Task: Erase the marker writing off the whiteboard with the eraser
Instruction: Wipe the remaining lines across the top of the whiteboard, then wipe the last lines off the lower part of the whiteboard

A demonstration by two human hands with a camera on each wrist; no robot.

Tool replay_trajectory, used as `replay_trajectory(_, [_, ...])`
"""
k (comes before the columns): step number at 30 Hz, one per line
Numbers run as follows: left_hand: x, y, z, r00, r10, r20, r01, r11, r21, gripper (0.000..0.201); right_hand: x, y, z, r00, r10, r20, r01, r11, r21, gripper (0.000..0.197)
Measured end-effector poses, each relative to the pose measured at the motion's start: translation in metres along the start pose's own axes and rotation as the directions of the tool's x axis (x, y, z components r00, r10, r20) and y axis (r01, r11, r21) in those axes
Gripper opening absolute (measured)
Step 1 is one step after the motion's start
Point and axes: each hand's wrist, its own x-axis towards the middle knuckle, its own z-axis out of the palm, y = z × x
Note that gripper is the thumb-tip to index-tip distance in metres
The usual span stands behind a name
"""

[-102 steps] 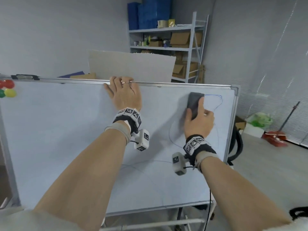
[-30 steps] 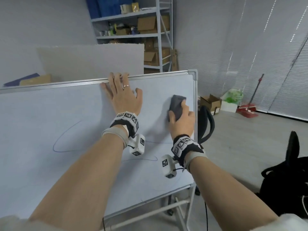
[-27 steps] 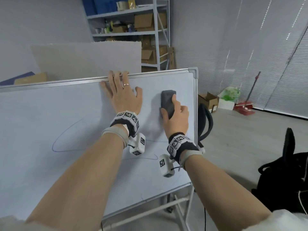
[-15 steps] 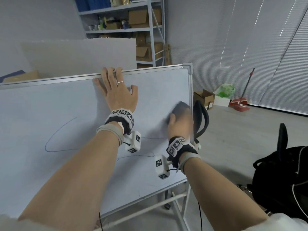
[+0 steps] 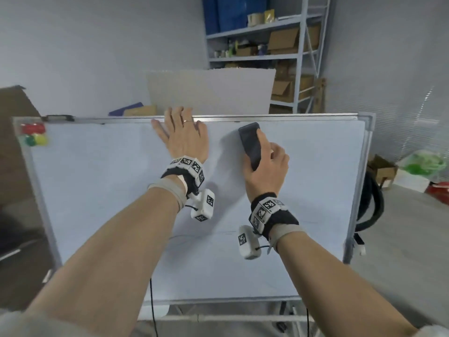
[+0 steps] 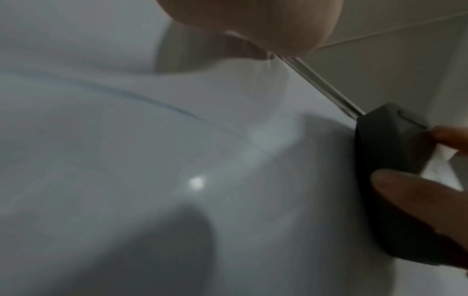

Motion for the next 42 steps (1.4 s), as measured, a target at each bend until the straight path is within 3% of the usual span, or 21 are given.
replay_trajectory(4, [0.014,-0.076,-0.034,0.997,0.056,-0.044,-0.053,0.997,0.061,0.044,-0.028,-0.048,0.043,0.995,-0.089,0.054,0.089,0.996,-0.006,0.063])
replay_trajectory(8, [0.030,-0.127,-0.056,0.968,0.235,0.084,-0.243,0.965,0.097,0.047,-0.069,-0.099,0.088,0.982,-0.123,0.141,0.122,0.992,0.010,0.065])
replay_trajectory(14, [0.050,-0.181,-0.067,0.945,0.285,0.158,-0.300,0.951,0.079,0.058,-0.119,-0.125,0.119,0.944,-0.186,0.271,0.204,0.978,-0.042,0.069])
replay_trajectory(16, [0.055,-0.184,-0.069,0.945,0.282,0.167,-0.298,0.951,0.079,0.064,-0.127,-0.118,0.112,0.961,-0.150,0.231,0.173,0.981,-0.083,0.068])
replay_trajectory(19, [0.061,-0.178,-0.072,0.958,0.216,0.190,-0.218,0.976,-0.014,0.063,-0.112,-0.118,0.098,0.996,0.006,0.084,0.004,0.992,-0.123,0.065])
replay_trajectory(21, [0.051,-0.177,-0.070,0.956,0.223,0.188,-0.217,0.975,-0.056,0.065,-0.099,-0.125,0.091,0.997,0.033,0.066,-0.022,0.988,-0.154,0.065])
replay_trajectory(26, [0.034,-0.178,-0.071,0.953,0.239,0.184,-0.230,0.971,-0.071,0.072,-0.117,-0.141,0.098,0.961,-0.207,0.182,0.233,0.962,-0.139,0.059])
replay_trajectory(30, [0.036,-0.184,-0.076,0.938,0.252,0.237,-0.237,0.967,-0.091,0.075,-0.134,-0.139,0.104,0.825,-0.424,0.373,0.491,0.865,-0.103,0.054])
replay_trajectory(31, [0.036,-0.184,-0.077,0.934,0.259,0.247,-0.241,0.965,-0.100,0.076,-0.129,-0.139,0.101,0.828,-0.424,0.368,0.496,0.859,-0.127,0.055])
replay_trajectory(34, [0.030,-0.185,-0.084,0.940,0.269,0.210,-0.254,0.963,-0.094,0.083,-0.104,-0.140,0.089,0.943,-0.261,0.206,0.300,0.935,-0.187,0.061])
replay_trajectory(36, [0.015,-0.191,-0.085,0.983,0.172,0.063,-0.167,0.983,-0.075,0.086,-0.100,-0.139,0.087,0.951,-0.256,0.173,0.287,0.939,-0.188,0.062])
replay_trajectory(38, [-0.011,-0.204,-0.077,0.999,-0.030,-0.036,0.027,0.996,-0.091,0.085,-0.116,-0.135,0.092,0.900,-0.355,0.251,0.406,0.893,-0.192,0.062])
replay_trajectory(40, [-0.047,-0.224,-0.061,0.970,-0.238,0.046,0.241,0.967,-0.085,0.083,-0.143,-0.122,0.098,0.851,-0.388,0.354,0.470,0.864,-0.181,0.064])
replay_trajectory(42, [-0.083,-0.246,-0.043,0.894,-0.432,0.123,0.441,0.896,-0.058,0.081,-0.170,-0.104,0.103,0.808,-0.392,0.440,0.513,0.836,-0.197,0.067])
